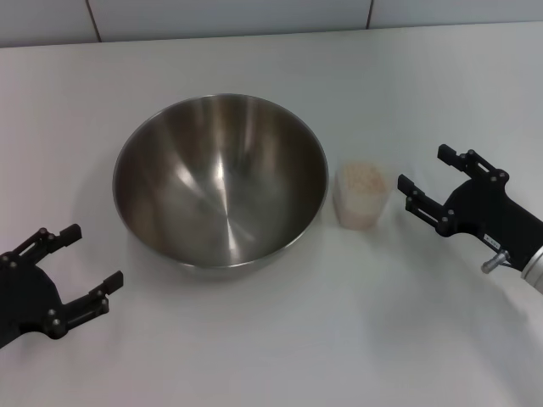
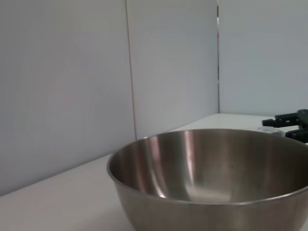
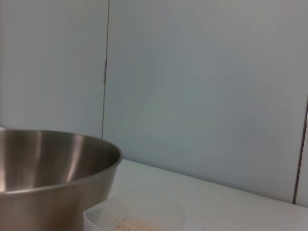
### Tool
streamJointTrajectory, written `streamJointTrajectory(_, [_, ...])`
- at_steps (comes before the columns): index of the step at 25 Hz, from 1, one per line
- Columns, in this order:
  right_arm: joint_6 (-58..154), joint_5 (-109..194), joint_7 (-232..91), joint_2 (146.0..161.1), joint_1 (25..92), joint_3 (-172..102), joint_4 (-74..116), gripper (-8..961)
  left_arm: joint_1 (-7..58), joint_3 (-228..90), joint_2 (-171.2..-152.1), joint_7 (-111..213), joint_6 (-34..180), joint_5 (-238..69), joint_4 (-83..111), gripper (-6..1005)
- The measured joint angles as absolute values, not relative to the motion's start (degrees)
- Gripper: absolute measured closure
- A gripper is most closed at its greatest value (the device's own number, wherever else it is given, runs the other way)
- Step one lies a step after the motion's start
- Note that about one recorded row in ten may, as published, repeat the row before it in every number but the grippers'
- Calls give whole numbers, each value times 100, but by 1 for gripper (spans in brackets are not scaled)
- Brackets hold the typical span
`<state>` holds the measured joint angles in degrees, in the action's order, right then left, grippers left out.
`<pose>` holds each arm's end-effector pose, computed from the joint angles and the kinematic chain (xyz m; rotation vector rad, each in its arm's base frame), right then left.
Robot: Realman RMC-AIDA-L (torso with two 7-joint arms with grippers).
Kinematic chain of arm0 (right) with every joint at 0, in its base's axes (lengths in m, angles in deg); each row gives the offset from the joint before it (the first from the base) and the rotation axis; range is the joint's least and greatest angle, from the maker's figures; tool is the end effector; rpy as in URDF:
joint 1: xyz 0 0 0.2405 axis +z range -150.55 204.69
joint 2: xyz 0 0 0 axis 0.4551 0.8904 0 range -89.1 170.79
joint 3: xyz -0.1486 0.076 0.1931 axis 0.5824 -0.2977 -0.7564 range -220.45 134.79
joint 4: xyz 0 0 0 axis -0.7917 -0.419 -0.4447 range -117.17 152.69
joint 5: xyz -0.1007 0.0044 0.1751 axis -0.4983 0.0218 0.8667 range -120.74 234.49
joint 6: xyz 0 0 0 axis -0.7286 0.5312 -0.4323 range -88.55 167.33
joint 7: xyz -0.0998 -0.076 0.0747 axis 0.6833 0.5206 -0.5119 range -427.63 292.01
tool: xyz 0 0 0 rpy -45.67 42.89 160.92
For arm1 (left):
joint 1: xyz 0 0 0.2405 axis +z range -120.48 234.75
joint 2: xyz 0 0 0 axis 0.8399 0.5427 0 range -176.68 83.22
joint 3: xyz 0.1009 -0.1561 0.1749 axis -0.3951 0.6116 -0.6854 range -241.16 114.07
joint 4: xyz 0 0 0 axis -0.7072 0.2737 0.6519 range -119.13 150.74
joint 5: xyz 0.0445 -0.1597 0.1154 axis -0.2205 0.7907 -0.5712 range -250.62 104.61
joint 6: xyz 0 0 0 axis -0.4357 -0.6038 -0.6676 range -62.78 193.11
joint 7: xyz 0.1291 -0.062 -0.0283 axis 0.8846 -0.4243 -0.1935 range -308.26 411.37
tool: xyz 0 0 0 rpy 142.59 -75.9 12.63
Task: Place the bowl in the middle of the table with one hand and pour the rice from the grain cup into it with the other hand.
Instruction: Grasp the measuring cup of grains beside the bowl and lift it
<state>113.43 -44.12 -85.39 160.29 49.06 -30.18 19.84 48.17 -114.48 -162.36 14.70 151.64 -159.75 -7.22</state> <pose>0.3317 0.2747 -0.0459 -2.0751 0.4126 0.6258 -0.3482 0.2185 -0.0031 -2.3842 -0.3348 -0.6792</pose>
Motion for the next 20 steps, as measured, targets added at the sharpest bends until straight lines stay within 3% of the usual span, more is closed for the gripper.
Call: streamJointTrajectory(20, [11073,-4341,-8539,16026,5074,-3220,1981,349,4668,-11454,-16292,1456,15058,-16221,-722,147])
